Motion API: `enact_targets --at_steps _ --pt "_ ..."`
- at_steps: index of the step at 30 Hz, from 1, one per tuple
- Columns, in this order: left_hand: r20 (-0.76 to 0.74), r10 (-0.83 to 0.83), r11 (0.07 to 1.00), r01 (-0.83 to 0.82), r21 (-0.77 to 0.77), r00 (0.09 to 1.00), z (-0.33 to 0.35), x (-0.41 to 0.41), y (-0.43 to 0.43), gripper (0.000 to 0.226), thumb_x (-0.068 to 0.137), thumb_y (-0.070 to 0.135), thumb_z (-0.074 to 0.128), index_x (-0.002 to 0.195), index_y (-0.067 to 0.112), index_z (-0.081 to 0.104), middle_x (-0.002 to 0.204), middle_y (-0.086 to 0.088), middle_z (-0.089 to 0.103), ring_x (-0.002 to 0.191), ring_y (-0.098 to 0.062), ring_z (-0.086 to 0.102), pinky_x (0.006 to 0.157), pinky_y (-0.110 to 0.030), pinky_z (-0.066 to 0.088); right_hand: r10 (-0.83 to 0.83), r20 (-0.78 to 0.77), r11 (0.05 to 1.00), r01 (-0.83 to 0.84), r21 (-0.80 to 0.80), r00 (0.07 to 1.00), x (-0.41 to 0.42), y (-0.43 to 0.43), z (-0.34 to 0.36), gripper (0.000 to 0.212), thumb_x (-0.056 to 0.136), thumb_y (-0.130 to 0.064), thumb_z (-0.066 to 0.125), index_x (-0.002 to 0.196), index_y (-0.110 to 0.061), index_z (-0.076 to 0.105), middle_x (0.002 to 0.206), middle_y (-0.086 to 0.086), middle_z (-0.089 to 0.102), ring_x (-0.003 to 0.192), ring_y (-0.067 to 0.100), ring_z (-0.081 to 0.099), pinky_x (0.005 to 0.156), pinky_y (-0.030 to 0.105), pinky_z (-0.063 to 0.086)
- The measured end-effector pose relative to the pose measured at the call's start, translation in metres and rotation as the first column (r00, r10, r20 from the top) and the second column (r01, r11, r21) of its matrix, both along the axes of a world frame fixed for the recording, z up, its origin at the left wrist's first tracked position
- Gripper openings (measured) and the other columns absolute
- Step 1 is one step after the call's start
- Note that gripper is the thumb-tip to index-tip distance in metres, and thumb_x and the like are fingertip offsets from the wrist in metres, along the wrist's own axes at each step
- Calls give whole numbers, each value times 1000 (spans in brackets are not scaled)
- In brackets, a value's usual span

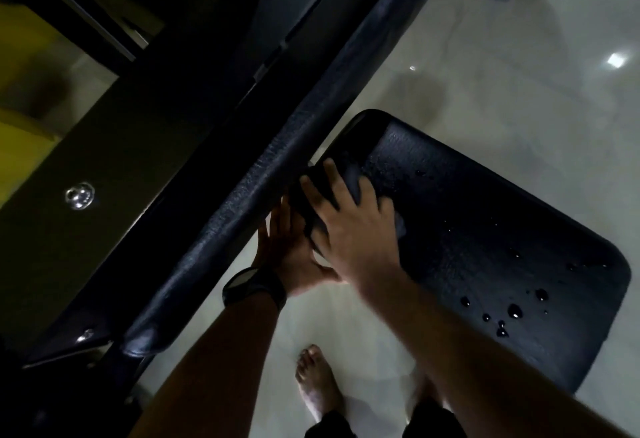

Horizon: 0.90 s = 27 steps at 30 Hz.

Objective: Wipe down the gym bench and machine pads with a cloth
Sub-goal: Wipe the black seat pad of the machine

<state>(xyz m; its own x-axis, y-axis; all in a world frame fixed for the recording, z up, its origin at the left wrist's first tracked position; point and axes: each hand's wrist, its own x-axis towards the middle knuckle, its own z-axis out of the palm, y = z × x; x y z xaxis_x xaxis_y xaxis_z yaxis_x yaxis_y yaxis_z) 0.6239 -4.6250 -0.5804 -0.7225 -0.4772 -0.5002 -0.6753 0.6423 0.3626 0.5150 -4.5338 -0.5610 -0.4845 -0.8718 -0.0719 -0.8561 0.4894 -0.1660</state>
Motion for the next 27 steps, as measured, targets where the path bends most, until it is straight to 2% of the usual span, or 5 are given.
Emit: enact_targets --at_steps 3,9,17,24,27 --pt "-40 77 996 -75 47 996 4 -1 1 164 41 94 70 150 31 -36 165 7 -31 154 -17 -21 122 -53 -8 34 -2 989 -34 146 999 -47 -19 4 79 98 -58 46 159 -44 -2 171 2 -4 148 42 22 105 60 37" --pt "-49 121 990 -117 74 991 5 1 1 164 39 91 72 145 38 -42 163 13 -32 154 -16 -19 122 -53 -6 -528 -33 847 529 55 849 -16 9 6 79 94 -55 54 161 -38 16 170 2 11 139 44 37 95 54 42" --pt "-67 91 996 -91 7 994 7 1 11 155 54 89 66 157 20 -27 166 -1 -29 154 -20 -23 126 -51 -2 86 -80 996 -84 25 993 -23 -8 -1 76 94 -55 55 159 -39 19 169 4 16 139 43 35 96 55 42" --pt "-90 131 990 -127 54 987 20 2 25 157 56 82 75 150 22 -36 161 2 -39 145 -8 -39 125 -36 -12 -442 -4 894 441 77 897 -29 10 7 75 98 -53 48 161 -37 11 171 2 5 143 43 32 99 57 40" --pt "-13 82 996 -82 -19 997 17 -5 33 144 61 100 33 153 10 -30 161 -16 -36 148 -30 -35 125 -42 -14 -335 -31 941 336 40 942 11 22 5 76 94 -55 50 160 -33 20 169 7 16 136 44 40 93 53 45"
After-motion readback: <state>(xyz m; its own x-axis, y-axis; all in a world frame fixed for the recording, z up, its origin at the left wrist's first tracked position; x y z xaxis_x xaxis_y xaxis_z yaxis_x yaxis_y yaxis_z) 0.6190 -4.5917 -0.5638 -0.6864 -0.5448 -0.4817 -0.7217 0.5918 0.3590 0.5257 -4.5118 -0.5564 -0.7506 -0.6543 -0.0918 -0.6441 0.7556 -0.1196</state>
